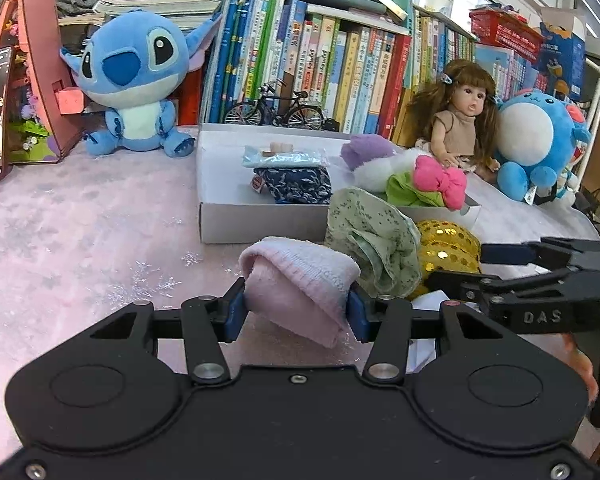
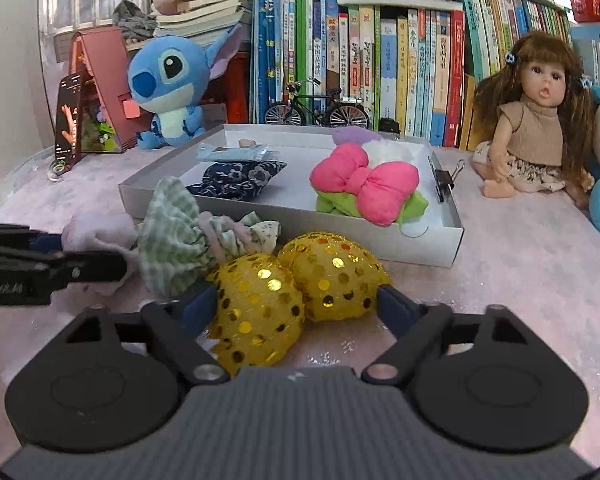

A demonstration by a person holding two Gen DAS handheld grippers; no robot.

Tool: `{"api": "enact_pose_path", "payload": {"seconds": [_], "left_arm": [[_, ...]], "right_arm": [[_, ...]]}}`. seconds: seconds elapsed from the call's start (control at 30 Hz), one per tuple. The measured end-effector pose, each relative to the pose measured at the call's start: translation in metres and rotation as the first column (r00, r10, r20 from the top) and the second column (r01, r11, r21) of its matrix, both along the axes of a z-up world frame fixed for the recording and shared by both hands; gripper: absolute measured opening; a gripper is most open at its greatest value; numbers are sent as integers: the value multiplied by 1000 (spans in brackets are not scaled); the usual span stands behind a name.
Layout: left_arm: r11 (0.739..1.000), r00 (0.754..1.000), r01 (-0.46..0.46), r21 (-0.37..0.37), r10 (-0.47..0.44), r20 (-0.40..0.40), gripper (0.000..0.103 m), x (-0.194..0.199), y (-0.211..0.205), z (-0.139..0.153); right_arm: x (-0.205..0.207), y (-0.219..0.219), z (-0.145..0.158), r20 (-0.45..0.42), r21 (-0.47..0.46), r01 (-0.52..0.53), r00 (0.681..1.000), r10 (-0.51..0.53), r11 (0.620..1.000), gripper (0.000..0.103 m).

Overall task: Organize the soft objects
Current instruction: 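Grasp pink folded cloth with left tool while right tool grasps gold sequin pouch, then lift and carry the pink cloth and gold pouch over the tray with both tools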

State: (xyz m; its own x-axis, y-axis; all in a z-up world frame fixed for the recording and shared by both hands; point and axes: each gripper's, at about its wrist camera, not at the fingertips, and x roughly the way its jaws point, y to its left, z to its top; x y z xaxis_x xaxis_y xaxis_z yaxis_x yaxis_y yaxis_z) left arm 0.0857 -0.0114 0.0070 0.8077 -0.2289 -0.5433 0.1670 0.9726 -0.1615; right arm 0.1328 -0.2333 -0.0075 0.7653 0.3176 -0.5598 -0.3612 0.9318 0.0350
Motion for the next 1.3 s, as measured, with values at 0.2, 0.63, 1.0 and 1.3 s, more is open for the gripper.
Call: {"api": "enact_pose_path", "payload": {"seconds": [0.2, 0.63, 1.0, 1.3], "left_arm": [[1000, 1000, -17, -8, 17, 9, 48, 3, 4, 5], [1000, 998, -23, -19, 24, 56, 48, 7, 9, 26], [999, 995, -39, -34, 42, 92, 48, 29, 15, 51], [995, 996, -49, -87, 56, 75, 48, 61, 21, 61]], "right_arm": [[-13, 0, 7, 27, 2, -12, 1000, 12, 1000, 46], [-28, 4, 30, 114, 17, 33, 993, -34, 999, 31], [-31, -7, 59, 189, 57, 74, 978, -83, 996, 31], [-22, -14, 82, 242, 95, 97, 963, -117, 991, 31]]}}
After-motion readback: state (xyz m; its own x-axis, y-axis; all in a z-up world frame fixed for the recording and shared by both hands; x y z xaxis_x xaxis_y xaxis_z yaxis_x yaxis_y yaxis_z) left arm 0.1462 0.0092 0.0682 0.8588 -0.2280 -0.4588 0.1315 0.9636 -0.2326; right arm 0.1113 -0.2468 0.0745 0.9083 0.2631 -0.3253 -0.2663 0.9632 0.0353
